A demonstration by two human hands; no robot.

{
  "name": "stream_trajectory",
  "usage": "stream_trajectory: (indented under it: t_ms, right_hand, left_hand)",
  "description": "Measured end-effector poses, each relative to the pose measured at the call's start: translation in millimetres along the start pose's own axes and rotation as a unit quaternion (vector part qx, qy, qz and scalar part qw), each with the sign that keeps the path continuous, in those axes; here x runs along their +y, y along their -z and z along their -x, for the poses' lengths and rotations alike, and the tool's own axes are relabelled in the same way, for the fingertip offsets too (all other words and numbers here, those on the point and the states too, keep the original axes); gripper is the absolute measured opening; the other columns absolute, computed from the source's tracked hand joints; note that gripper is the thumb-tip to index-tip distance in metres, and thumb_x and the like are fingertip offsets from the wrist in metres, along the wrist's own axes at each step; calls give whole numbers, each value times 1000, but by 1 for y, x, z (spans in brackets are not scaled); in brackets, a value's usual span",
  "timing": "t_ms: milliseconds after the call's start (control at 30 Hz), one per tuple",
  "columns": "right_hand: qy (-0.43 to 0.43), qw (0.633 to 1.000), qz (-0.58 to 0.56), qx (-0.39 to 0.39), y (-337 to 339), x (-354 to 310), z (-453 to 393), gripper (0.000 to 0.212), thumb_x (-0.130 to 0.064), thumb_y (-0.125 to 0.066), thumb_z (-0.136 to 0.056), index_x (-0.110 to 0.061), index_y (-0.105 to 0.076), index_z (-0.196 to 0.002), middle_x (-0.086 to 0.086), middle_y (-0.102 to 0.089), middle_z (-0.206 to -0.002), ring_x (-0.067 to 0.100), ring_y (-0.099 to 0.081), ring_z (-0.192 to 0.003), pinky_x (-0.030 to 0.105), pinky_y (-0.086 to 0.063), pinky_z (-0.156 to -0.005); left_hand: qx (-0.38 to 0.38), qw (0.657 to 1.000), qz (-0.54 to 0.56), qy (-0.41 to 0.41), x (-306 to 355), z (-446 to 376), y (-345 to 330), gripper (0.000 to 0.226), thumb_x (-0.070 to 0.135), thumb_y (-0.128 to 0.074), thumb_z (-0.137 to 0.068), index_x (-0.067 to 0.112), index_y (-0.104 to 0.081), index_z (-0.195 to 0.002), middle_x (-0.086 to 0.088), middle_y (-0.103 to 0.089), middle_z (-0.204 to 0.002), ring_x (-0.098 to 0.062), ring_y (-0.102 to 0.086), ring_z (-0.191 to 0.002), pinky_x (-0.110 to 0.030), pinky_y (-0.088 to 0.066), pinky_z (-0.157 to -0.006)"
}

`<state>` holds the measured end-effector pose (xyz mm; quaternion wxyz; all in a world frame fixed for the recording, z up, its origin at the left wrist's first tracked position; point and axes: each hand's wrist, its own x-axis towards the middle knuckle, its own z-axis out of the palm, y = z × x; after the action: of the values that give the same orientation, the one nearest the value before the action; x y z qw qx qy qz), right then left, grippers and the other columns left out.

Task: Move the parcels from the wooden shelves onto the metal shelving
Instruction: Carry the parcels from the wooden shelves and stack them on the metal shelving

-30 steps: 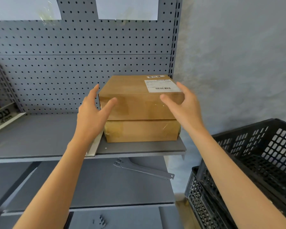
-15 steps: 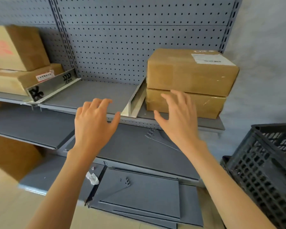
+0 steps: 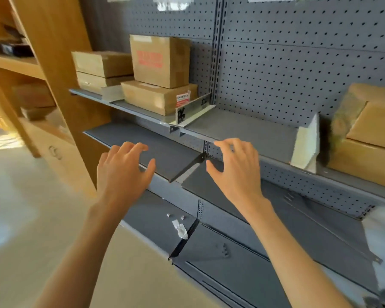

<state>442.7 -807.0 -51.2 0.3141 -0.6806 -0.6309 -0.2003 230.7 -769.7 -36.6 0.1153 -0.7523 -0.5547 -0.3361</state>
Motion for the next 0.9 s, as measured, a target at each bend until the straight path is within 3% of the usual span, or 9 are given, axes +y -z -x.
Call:
stream_trajectory:
  t_ms: [167,433,900]
  right_hand:
    - [41,998,-54,-2,-57,-112,-28,39,-31,-74,-79,-9,-66,-110,12,-64,-106,35,-57,-97,45,-45,-83]
    - [109,985,-132,-29,-131,-271,-47,39,-29,-78,-74,-8,-69,-105,14,-66,-101,34,-61,-93,42,-49,-77]
    - [196,952,-202,-118,-283,-484,-126,42,-39,-67,-84,-13,-64,-117,11,-62,-117,30,-53,-109,45,-42,-92]
  left_hand:
    - [8,998,-45,53,-116,-1,28,26,29,-70,-82,12,-69,-102,-13,-69,-100,-39,-62,-92,-46,-47,-80]
    - [-15,984,-103,143,-266,9,64,34,34,-63,-87,12,-67,-113,-11,-66,-118,-36,-59,-106,-48,-45,-90]
    - [4,954,-166,251,-485,-25,66,30,29,-66,-85,11,-69,-109,-11,-69,-108,-35,-61,-97,-43,-44,-85]
